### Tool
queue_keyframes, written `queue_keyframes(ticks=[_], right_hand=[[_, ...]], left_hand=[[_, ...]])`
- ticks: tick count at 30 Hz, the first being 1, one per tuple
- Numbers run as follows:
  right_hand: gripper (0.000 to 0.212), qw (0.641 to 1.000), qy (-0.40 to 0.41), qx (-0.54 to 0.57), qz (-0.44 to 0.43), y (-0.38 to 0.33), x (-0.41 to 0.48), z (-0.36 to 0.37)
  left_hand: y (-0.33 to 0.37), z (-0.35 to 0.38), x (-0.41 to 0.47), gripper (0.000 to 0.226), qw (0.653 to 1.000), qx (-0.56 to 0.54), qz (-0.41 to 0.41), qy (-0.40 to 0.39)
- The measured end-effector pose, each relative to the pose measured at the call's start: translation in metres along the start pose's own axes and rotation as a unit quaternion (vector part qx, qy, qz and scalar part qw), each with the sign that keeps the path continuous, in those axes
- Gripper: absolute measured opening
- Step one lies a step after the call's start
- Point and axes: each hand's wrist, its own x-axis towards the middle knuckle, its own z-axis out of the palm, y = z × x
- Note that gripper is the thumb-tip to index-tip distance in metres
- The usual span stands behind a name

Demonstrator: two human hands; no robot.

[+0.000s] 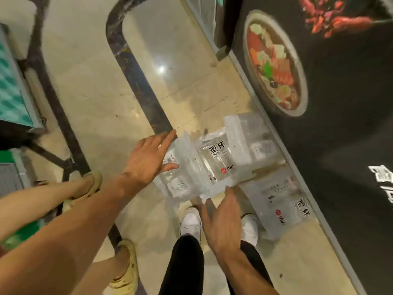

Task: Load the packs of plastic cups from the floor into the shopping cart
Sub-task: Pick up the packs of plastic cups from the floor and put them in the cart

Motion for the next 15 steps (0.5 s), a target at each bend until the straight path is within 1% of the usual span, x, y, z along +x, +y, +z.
queue_keyframes(ticks=[3, 5, 7, 9, 10, 12, 14, 15], right_hand=[[0.097, 0.999, -0.034, -0.015, 0.015, 0.025, 0.034, 0.071], [0.101, 0.997, -0.053, -0.013, 0.047, 0.040, 0.053, 0.110], [0.095, 0.991, -0.048, 0.059, 0.111, 0.054, 0.069, 0.149], [0.094, 0.969, -0.045, 0.169, 0.176, 0.062, 0.082, 0.182], [0.096, 0.955, -0.044, 0.218, 0.195, 0.064, 0.087, 0.198], [0.102, 0.937, -0.052, 0.270, 0.217, 0.068, 0.096, 0.226], [0.107, 0.925, -0.045, 0.300, 0.230, 0.069, 0.102, 0.248], [0.109, 0.922, -0.042, 0.306, 0.231, 0.068, 0.104, 0.254]], left_hand=[[-0.027, 0.074, 0.023, 0.109, 0.999, 0.011, 0.010, -0.040], [-0.044, 0.113, 0.040, 0.115, 0.998, 0.017, 0.002, -0.058], [-0.059, 0.144, 0.057, 0.122, 0.997, 0.015, -0.008, -0.079], [-0.073, 0.170, 0.075, 0.128, 0.994, 0.002, -0.011, -0.112], [-0.081, 0.181, 0.084, 0.132, 0.990, -0.020, -0.022, -0.140], [-0.094, 0.201, 0.098, 0.140, 0.973, -0.092, -0.056, -0.204], [-0.102, 0.218, 0.105, 0.145, 0.952, -0.170, -0.083, -0.240], [-0.102, 0.224, 0.105, 0.145, 0.946, -0.194, -0.094, -0.242]])
